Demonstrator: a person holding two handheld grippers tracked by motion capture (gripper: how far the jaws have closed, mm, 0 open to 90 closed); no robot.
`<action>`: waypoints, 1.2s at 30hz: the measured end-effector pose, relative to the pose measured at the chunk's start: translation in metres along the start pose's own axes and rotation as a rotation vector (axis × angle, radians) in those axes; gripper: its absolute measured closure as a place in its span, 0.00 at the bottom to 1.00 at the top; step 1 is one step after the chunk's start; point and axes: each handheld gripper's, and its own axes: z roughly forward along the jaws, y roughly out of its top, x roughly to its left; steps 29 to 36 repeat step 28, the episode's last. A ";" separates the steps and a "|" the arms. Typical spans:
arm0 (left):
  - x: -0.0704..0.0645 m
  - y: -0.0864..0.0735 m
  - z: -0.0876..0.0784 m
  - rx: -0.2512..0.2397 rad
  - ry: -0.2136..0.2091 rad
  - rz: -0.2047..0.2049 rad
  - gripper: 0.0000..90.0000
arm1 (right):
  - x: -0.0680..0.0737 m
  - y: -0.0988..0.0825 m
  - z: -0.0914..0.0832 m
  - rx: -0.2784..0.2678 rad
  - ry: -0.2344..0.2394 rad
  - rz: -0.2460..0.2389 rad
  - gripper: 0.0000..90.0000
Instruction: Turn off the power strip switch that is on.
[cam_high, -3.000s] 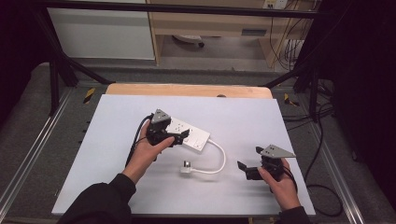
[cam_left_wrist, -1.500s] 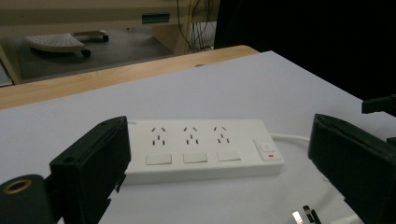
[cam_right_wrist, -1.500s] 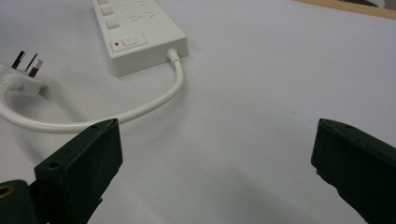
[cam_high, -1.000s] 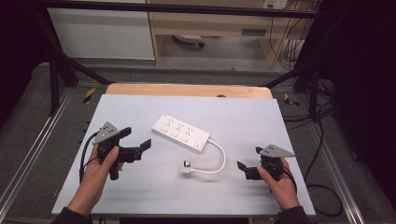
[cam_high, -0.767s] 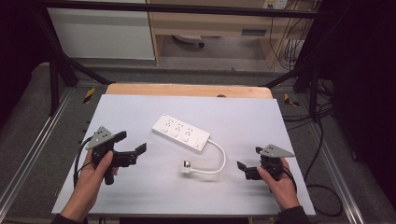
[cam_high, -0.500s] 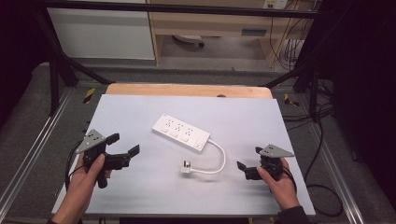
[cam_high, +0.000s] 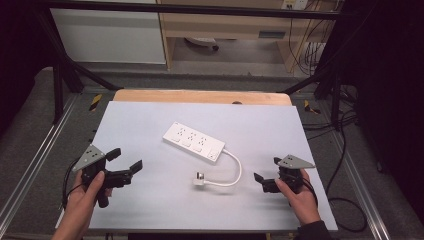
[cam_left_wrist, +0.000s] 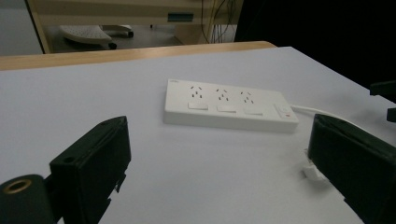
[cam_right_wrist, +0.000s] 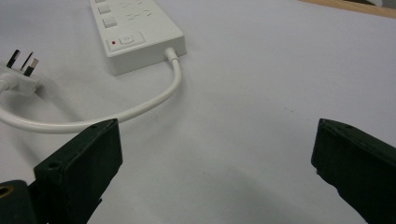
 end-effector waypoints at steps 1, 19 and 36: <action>0.000 -0.001 -0.001 0.000 0.003 -0.003 0.06 | 0.000 0.000 0.000 0.000 0.000 0.000 0.03; -0.008 -0.045 0.004 0.063 0.023 -0.004 0.08 | -0.003 -0.001 0.002 0.019 -0.032 0.010 0.03; -0.015 -0.056 0.011 0.132 0.034 0.019 0.08 | -0.010 -0.006 0.009 0.095 -0.122 0.045 0.03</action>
